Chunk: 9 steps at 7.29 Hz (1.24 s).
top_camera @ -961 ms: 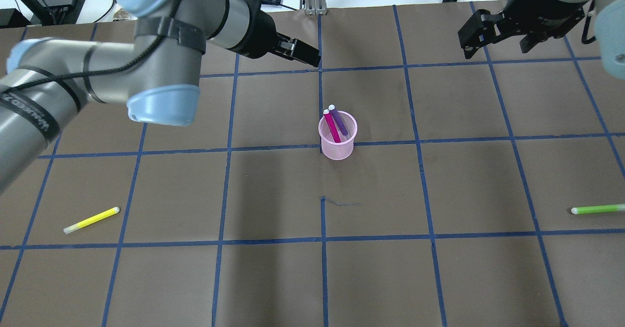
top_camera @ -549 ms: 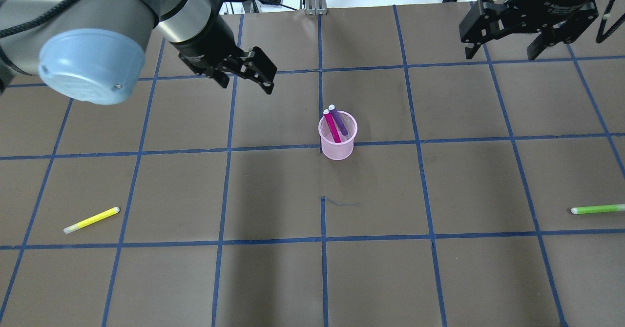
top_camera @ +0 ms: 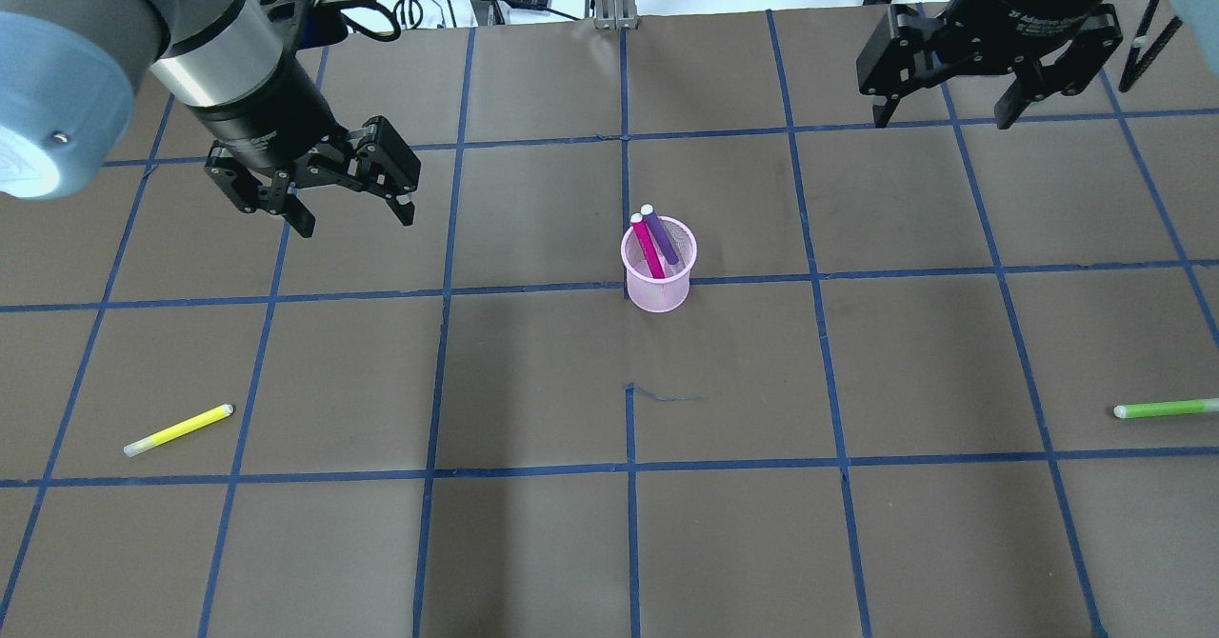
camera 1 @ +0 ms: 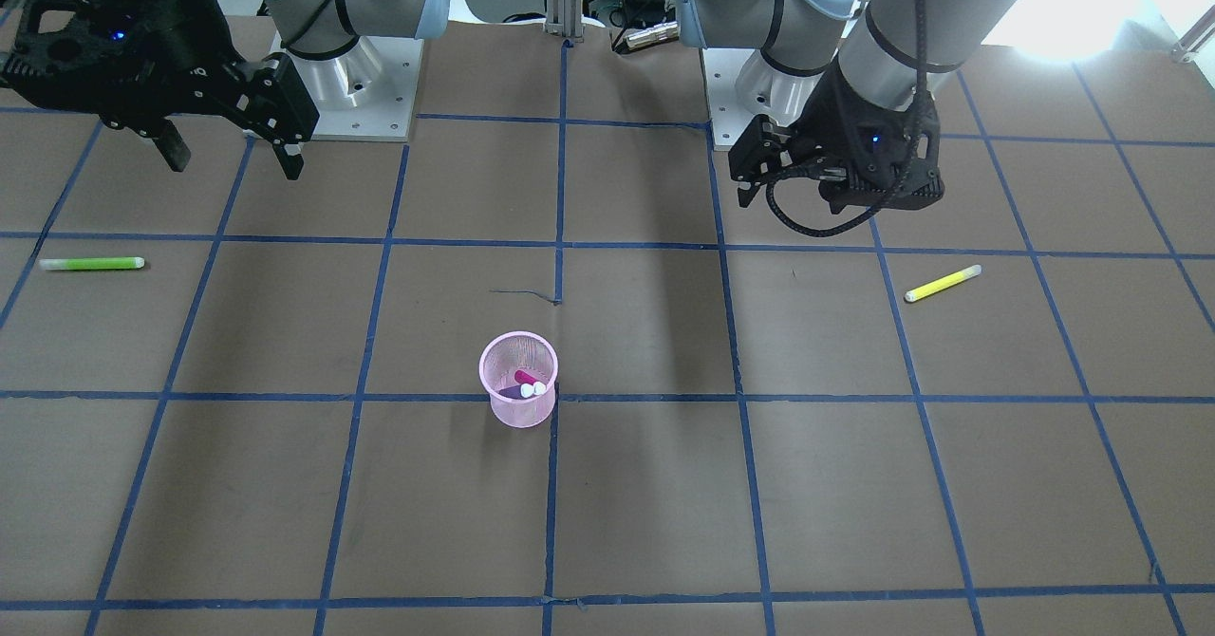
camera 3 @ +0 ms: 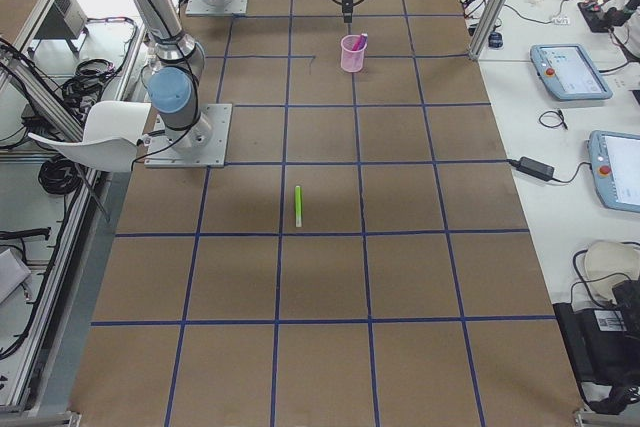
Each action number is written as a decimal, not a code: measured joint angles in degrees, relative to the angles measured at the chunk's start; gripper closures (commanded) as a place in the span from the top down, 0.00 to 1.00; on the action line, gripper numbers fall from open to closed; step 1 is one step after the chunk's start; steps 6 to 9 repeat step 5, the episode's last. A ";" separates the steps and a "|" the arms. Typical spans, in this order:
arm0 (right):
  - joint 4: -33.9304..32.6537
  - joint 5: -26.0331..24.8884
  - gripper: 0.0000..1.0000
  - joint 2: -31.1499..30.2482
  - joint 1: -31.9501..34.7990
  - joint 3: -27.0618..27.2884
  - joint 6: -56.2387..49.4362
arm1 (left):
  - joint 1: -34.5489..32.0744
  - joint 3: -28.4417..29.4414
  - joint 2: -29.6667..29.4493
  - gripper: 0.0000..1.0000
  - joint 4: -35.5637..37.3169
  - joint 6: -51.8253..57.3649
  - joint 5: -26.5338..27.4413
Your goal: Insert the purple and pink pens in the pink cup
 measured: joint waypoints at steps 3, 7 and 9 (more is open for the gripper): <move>0.05 0.27 1.00 0.71 0.33 -0.08 -0.41 | 0.55 -0.07 0.65 1.00 0.32 1.58 6.11; -0.01 -0.16 1.00 0.84 0.35 -0.05 -0.56 | 0.57 0.02 0.39 1.00 1.67 1.73 8.37; -0.01 -0.16 1.00 0.84 0.35 -0.05 -0.56 | 0.57 0.02 0.39 1.00 1.67 1.73 8.37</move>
